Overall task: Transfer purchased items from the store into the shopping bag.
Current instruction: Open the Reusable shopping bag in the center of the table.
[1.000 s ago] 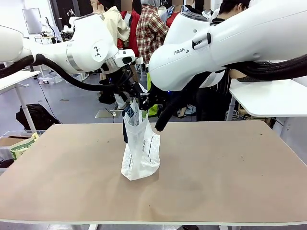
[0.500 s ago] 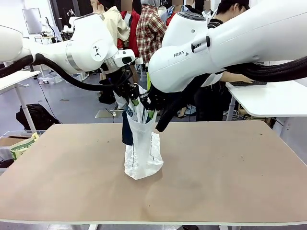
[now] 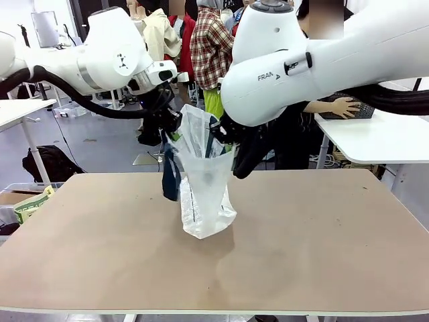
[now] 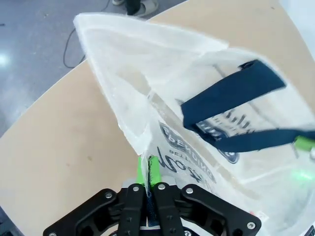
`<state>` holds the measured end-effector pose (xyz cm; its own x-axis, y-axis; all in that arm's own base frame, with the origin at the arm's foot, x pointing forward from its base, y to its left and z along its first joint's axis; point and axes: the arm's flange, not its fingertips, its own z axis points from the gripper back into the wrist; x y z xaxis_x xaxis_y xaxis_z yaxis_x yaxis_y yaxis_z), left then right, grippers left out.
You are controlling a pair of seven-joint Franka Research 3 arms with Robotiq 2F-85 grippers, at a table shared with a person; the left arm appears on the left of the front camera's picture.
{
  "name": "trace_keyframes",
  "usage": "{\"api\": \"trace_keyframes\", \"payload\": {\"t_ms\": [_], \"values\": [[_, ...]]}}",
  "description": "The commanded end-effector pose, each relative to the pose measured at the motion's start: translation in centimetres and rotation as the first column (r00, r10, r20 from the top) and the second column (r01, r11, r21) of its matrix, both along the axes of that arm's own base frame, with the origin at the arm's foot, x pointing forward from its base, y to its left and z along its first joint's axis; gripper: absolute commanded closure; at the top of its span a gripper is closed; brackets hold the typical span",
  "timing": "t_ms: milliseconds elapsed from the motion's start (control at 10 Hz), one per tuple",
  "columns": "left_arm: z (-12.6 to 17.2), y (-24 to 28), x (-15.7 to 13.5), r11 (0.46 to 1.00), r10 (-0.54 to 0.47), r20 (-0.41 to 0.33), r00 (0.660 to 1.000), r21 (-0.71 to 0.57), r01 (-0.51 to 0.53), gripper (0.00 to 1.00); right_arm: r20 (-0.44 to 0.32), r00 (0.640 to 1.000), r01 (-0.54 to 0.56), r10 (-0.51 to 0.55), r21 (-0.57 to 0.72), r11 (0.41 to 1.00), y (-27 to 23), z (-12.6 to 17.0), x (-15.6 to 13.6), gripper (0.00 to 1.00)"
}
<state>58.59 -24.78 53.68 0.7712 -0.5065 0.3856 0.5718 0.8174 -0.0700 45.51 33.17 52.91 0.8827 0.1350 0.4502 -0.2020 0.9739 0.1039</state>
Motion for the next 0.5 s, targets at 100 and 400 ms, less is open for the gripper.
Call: {"api": "trace_keyframes", "payload": {"t_ms": [100, 400], "values": [[1.0, 3.2, -1.3, 0.993, 0.095, -0.008, 0.995, 0.075, -0.094, 1.0, -0.033, 0.993, 0.114, -0.117, -0.078, 0.99, -1.3, -0.2, -1.1, 1.0], [-0.4, 4.9, -0.2, 0.993, 0.087, -0.048, 0.995, 0.087, -0.082, 1.0, -0.088, 0.985, 0.138, -0.147, -0.107, 0.985, -1.9, -1.5, -1.6, 1.0]]}}
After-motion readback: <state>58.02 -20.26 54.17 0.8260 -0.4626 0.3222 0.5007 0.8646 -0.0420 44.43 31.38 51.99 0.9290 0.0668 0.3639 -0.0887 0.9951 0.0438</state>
